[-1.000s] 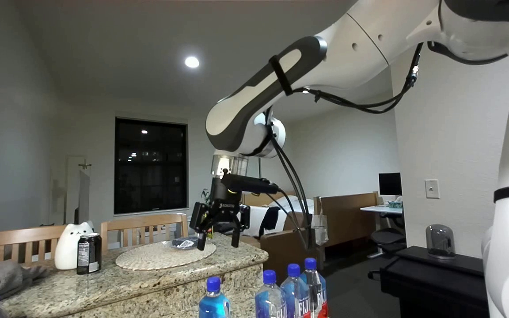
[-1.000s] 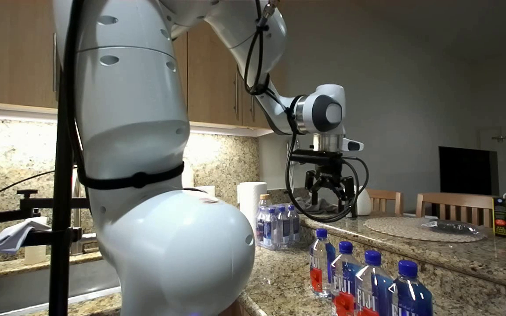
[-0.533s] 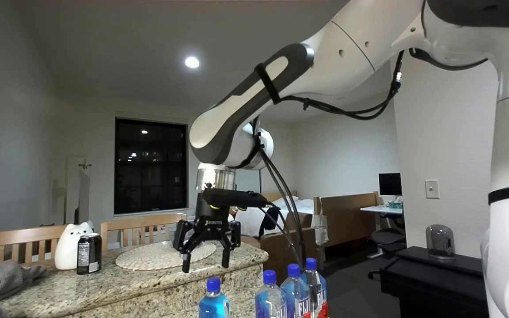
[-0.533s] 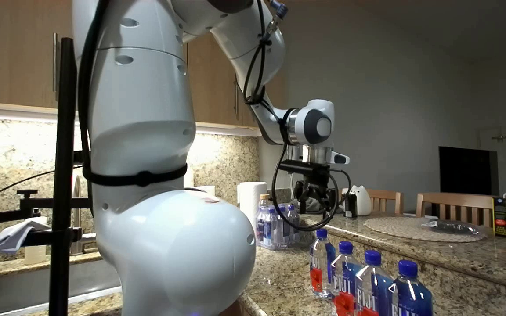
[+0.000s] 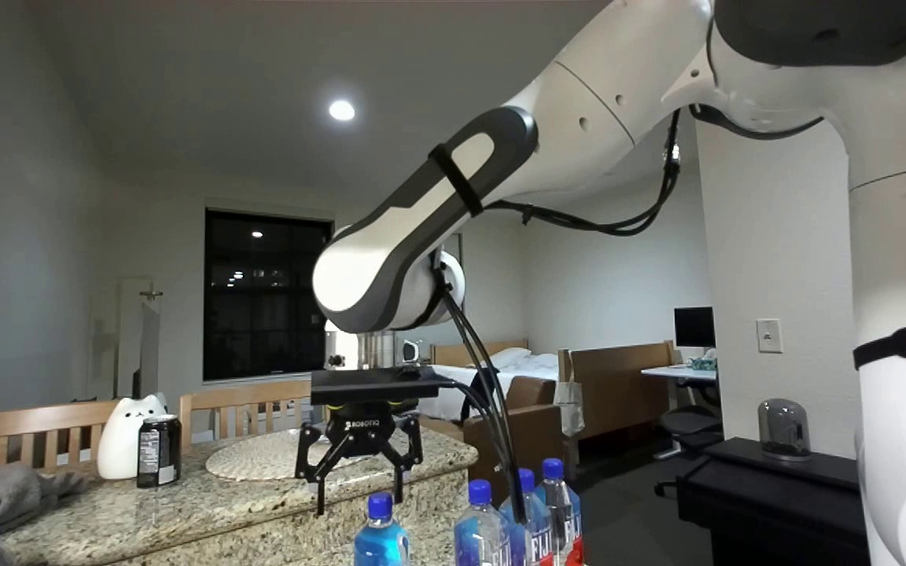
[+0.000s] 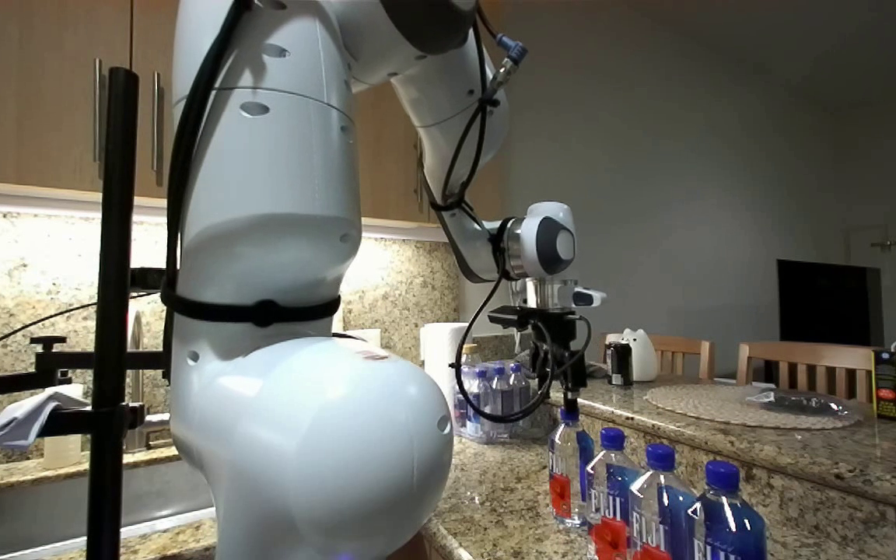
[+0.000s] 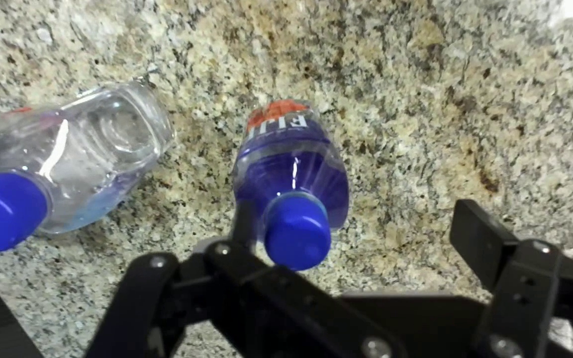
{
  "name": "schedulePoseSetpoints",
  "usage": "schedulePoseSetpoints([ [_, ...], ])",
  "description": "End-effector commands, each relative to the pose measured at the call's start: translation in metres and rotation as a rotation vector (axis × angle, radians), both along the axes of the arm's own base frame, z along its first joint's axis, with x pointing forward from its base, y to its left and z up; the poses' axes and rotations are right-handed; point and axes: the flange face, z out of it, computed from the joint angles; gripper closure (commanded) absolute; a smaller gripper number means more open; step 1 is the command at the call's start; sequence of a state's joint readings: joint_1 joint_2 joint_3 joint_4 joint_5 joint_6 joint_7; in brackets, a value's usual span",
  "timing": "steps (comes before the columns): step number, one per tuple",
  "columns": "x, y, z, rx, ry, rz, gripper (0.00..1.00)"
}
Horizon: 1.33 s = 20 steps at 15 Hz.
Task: Put the bottles in a straight line
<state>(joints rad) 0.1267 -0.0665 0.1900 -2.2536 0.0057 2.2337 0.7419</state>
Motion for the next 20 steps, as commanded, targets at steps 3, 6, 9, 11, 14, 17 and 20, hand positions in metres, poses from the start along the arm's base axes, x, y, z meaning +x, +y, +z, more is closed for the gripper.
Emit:
schedulePoseSetpoints([
  [3,0.0,-0.002,0.005,-0.033,0.042,-0.091,0.0],
  [6,0.003,-0.006,0.002,-0.028,0.061,-0.049,0.0],
  [9,0.007,-0.01,-0.006,-0.027,0.084,0.005,0.0],
  [11,0.01,-0.012,-0.012,-0.03,0.102,0.074,0.0],
  [14,0.016,-0.015,-0.016,-0.03,0.125,0.171,0.0],
  [17,0.022,-0.016,-0.015,-0.037,0.139,0.237,0.11],
  [20,0.025,-0.016,-0.011,-0.044,0.145,0.269,0.36],
])
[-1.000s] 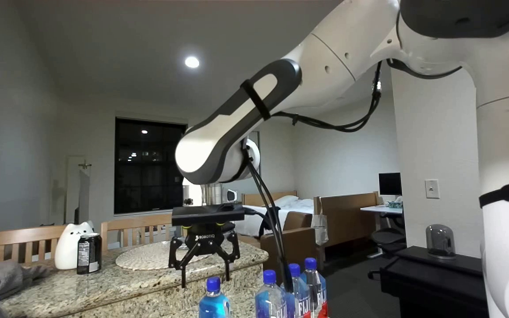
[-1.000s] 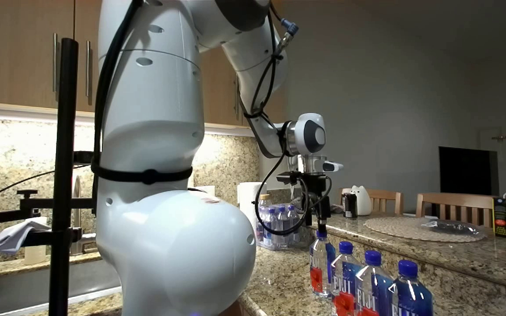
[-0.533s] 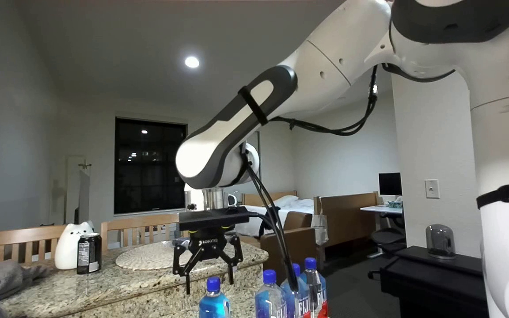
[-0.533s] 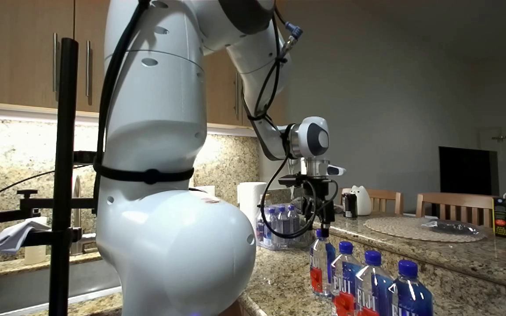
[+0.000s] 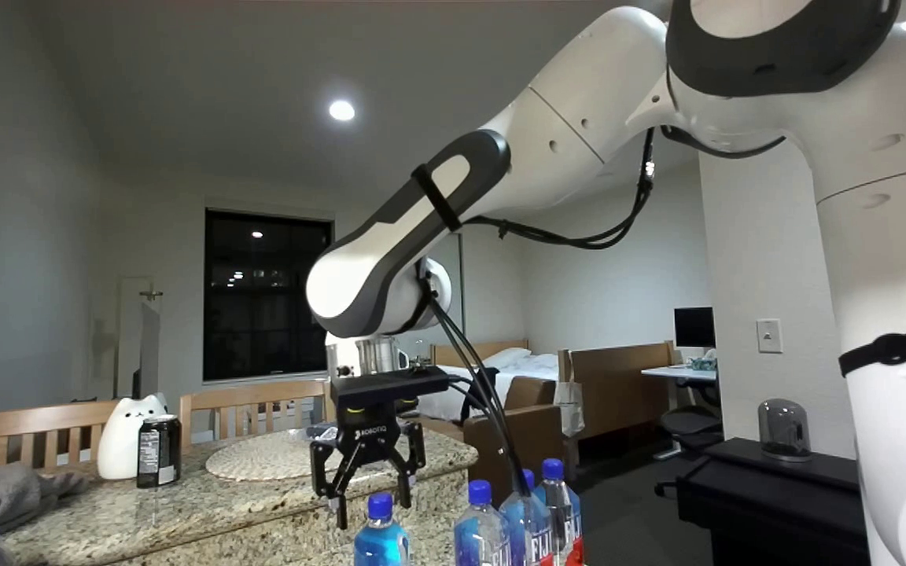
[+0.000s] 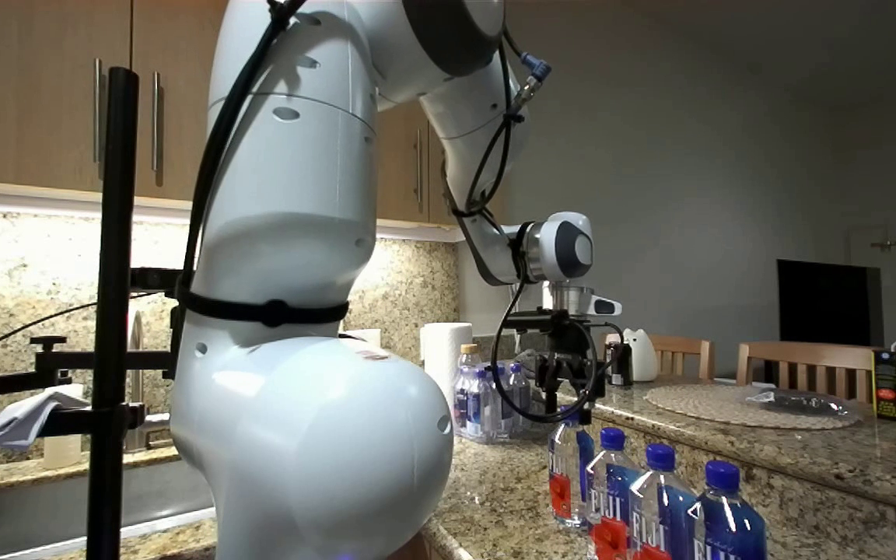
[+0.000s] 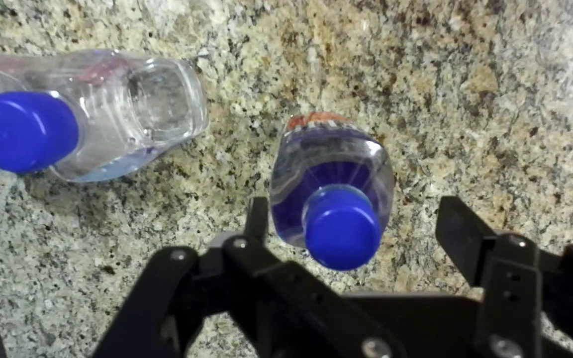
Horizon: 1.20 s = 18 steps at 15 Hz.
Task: Put the bottles in a straight line
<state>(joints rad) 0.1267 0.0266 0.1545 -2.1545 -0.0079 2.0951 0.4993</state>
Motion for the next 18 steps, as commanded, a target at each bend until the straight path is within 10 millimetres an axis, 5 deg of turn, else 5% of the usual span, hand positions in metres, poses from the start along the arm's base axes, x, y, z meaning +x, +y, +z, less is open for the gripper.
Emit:
schedulePoseSetpoints([
  [1,0.004,-0.001,0.006,-0.015,0.016,0.059,0.44],
  [8,-0.001,0.003,0.01,-0.029,0.018,0.063,0.9],
  [18,-0.012,-0.006,0.033,-0.048,-0.025,0.01,0.85],
])
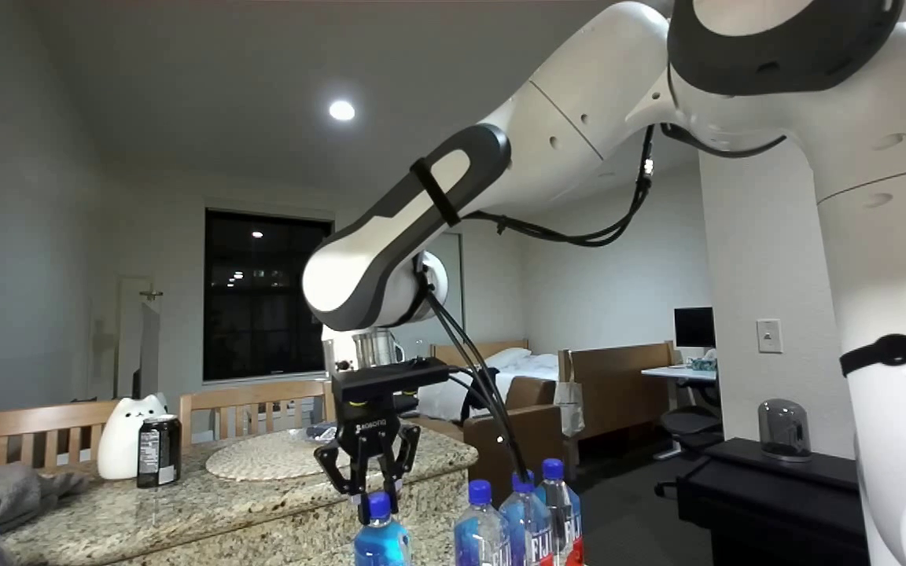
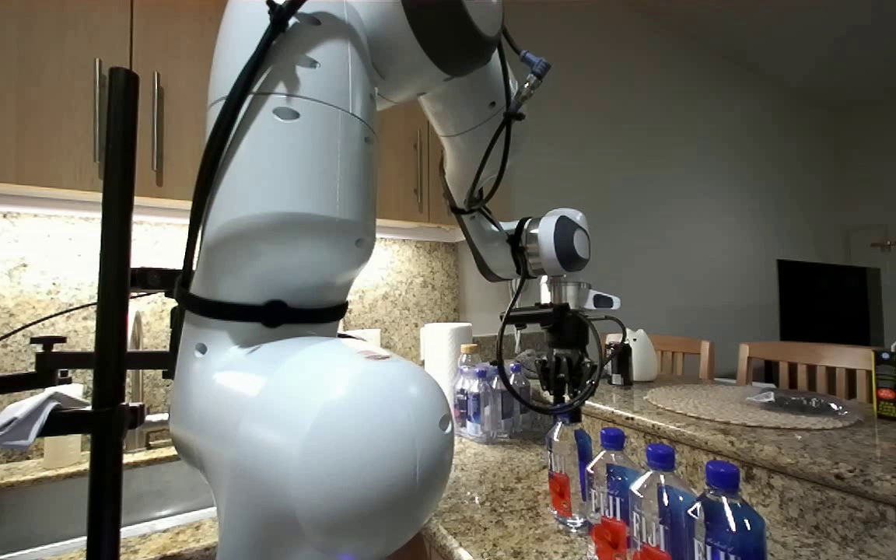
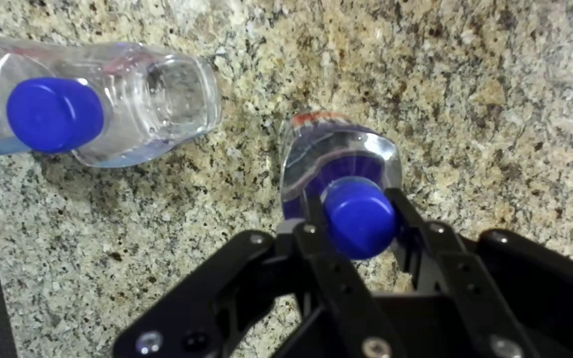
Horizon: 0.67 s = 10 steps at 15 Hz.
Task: Put the bottles in a straight line
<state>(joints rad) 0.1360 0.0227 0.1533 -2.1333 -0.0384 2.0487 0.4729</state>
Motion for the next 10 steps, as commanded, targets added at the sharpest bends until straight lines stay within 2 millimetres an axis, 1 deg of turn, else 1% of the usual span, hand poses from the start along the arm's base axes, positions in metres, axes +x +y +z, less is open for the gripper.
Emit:
schedulePoseSetpoints([
  [1,-0.013,-0.011,0.03,-0.01,-0.049,-0.053,0.85],
  [4,-0.016,-0.019,0.056,0.045,-0.083,-0.052,0.85],
  [7,-0.02,-0.031,0.074,0.084,-0.081,-0.023,0.85],
  [9,-0.02,-0.043,0.084,0.089,-0.073,0.025,0.85],
  [10,-0.016,-0.053,0.088,0.086,-0.075,0.048,0.85],
])
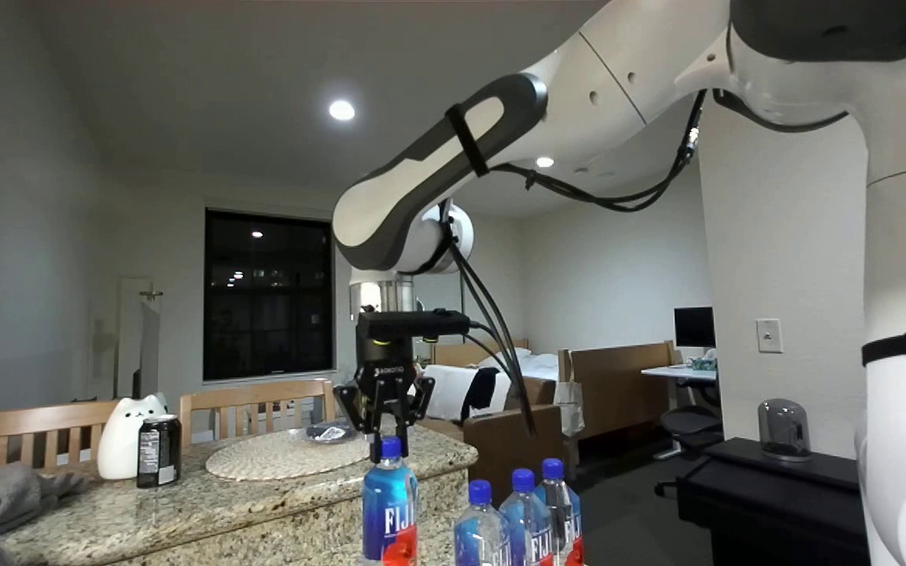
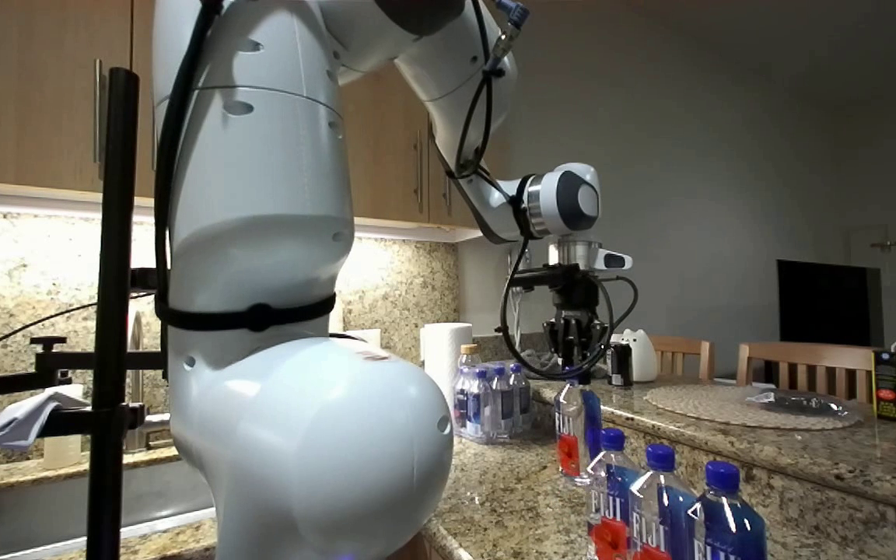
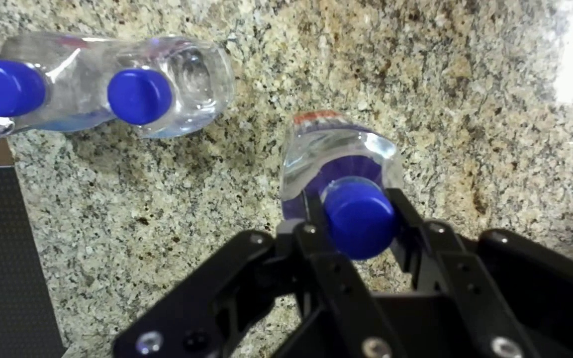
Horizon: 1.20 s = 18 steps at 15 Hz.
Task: Put the bottles in a straight line
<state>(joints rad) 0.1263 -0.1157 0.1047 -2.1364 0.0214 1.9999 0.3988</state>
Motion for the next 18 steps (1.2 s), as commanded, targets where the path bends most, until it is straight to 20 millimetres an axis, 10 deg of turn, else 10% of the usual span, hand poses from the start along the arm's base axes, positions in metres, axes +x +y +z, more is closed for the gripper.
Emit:
schedulePoseSetpoints([
  [1,0.0,-0.007,0.005,0.001,0.001,0.018,0.66],
  [6,0.001,-0.022,0.009,0.004,-0.003,0.04,0.66],
  [7,0.001,-0.021,0.009,0.004,-0.003,0.041,0.86],
  [18,-0.022,0.003,-0.064,-0.024,0.081,0.096,0.86],
])
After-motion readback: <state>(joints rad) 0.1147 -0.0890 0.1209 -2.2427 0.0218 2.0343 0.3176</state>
